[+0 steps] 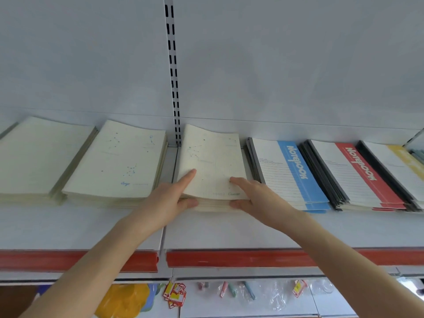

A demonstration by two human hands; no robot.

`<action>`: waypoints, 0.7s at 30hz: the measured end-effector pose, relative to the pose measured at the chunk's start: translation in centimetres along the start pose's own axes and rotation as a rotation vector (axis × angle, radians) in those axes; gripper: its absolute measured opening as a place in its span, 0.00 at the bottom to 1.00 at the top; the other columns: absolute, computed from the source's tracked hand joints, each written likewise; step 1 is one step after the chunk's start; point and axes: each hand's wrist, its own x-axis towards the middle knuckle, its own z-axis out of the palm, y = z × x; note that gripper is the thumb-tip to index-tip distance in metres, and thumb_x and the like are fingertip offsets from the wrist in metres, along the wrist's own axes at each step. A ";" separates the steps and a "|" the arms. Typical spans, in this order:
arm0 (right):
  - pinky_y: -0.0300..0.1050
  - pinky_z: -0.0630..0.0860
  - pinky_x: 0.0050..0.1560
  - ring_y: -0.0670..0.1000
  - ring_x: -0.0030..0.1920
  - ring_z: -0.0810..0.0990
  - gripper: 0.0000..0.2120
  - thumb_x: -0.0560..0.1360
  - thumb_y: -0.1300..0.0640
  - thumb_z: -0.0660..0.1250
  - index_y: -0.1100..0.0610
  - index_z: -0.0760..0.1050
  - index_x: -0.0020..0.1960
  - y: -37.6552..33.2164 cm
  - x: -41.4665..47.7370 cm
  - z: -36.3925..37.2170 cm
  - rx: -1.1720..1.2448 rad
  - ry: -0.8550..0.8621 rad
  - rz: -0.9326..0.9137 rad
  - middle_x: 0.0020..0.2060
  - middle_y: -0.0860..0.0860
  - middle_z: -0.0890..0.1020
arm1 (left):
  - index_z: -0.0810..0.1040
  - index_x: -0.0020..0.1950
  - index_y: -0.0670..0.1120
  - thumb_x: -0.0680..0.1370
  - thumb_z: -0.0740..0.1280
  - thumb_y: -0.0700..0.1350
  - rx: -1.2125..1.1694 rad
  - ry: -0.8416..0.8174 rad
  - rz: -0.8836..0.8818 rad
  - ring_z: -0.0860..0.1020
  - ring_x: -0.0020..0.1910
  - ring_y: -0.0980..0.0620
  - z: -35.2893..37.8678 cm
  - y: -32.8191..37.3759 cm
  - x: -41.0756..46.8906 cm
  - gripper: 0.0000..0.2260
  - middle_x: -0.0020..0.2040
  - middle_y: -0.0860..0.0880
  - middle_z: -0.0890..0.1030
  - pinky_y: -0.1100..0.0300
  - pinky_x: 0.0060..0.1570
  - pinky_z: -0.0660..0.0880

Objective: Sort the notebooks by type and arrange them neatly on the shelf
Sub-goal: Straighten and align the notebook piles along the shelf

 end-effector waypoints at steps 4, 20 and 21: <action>0.40 0.67 0.49 0.47 0.47 0.70 0.32 0.74 0.51 0.68 0.47 0.56 0.73 0.1 0.1 -0.4 0.009 -0.038 -0.012 0.61 0.52 0.71 | 0.46 0.76 0.60 0.74 0.70 0.48 0.023 -0.031 -0.040 0.74 0.43 0.56 -0.2 -0.1 -0.2 0.39 0.54 0.43 0.75 0.66 0.44 0.68; 0.49 0.72 0.59 0.55 0.59 0.72 0.35 0.75 0.57 0.66 0.50 0.50 0.75 0.0 0.3 1.1 -0.010 0.050 -0.015 0.65 0.55 0.67 | 0.44 0.76 0.57 0.77 0.67 0.44 0.145 0.187 0.025 0.72 0.41 0.52 1.9 -1.0 0.4 0.38 0.41 0.49 0.71 0.61 0.43 0.68; 0.48 0.72 0.58 0.55 0.58 0.72 0.35 0.75 0.57 0.67 0.50 0.50 0.75 0.1 0.2 1.0 -0.004 0.054 -0.020 0.65 0.55 0.67 | 0.43 0.76 0.57 0.76 0.67 0.44 0.137 0.188 0.025 0.72 0.42 0.51 1.9 -1.1 0.3 0.38 0.43 0.48 0.72 0.60 0.45 0.70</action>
